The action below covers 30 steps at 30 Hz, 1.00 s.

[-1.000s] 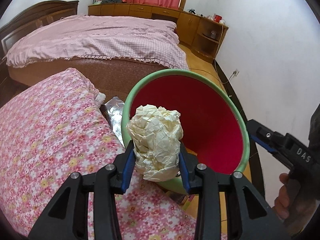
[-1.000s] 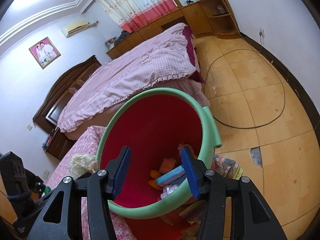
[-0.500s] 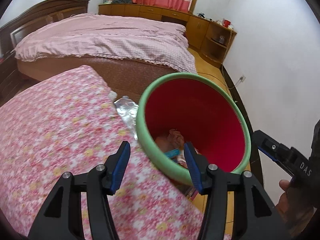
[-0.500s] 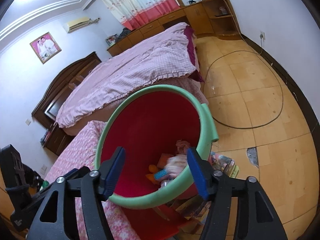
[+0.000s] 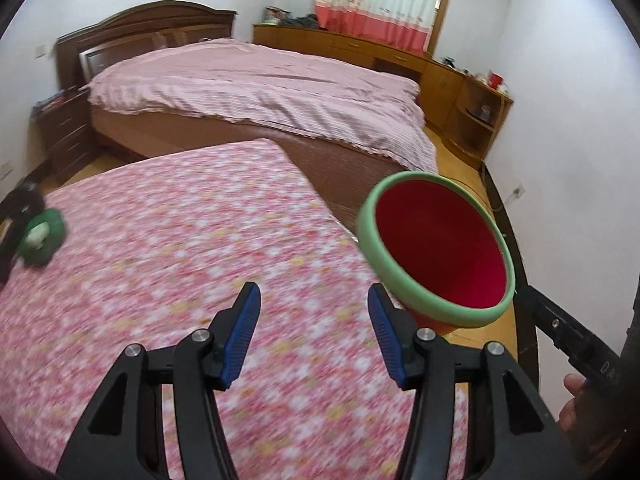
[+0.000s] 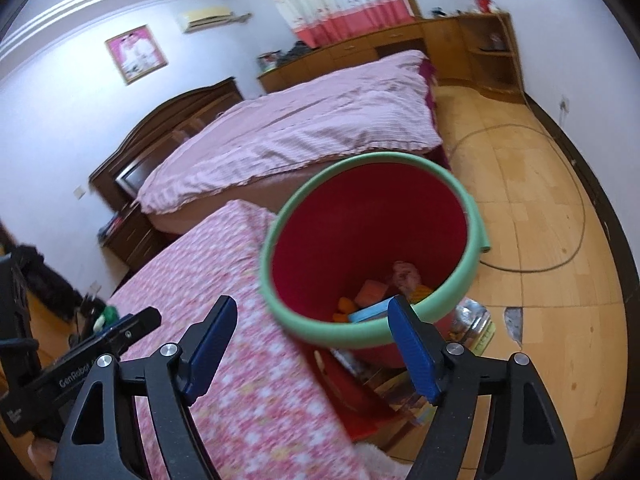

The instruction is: Collect trash

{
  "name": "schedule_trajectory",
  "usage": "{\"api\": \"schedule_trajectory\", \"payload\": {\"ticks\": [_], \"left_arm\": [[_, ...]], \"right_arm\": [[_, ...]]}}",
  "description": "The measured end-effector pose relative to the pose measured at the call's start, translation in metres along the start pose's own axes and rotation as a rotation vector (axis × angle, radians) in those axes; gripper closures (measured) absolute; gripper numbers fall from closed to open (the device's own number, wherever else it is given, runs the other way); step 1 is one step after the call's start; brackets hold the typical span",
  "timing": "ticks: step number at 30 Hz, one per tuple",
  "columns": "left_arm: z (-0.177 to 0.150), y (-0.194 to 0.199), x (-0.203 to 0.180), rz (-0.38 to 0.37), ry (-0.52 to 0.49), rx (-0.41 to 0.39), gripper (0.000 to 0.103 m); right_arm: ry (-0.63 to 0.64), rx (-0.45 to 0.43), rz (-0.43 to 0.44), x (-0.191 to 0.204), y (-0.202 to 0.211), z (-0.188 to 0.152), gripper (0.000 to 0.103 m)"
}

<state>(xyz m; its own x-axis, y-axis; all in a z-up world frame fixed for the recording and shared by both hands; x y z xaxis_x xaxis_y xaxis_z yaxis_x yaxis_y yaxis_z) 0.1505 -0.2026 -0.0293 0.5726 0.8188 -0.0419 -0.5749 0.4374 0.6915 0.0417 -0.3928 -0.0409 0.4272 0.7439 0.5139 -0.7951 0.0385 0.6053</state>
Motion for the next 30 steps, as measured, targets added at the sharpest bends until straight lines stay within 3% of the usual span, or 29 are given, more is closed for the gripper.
{"api": "schedule_trajectory", "payload": {"ticks": [4,12,20,30], "left_arm": [[-0.015,0.028,0.02,0.064,0.024,-0.027,0.042],[-0.048,0.078,0.05,0.167,0.093,-0.055,0.041],[-0.074,0.118,0.069,0.266,0.141,-0.088,0.041],[-0.101,0.149,0.08,0.337,0.191,-0.116,0.041]], "right_arm": [[0.055,0.005,0.024,0.022,0.009,-0.014,0.024],[0.177,0.028,0.06,0.062,0.025,-0.052,0.024],[0.263,-0.028,0.087,0.087,0.05,-0.08,0.021],[0.32,-0.041,0.117,0.105,0.063,-0.104,0.021]]}}
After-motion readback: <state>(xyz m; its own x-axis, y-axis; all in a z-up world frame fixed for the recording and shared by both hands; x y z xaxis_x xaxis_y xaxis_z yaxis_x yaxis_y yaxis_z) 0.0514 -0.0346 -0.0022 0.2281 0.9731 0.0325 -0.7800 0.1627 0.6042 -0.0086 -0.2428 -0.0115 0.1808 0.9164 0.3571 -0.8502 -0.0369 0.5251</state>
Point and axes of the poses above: each gripper's, at about its wrist camera, not at the fingertips, and y roughly against the way its jaws point, x to its left, z to its top, the point moved 5 cm from there along -y, roughly the way its jaws point, and after that the axes turned 12 degrees about -y, right-handed, at the moved point
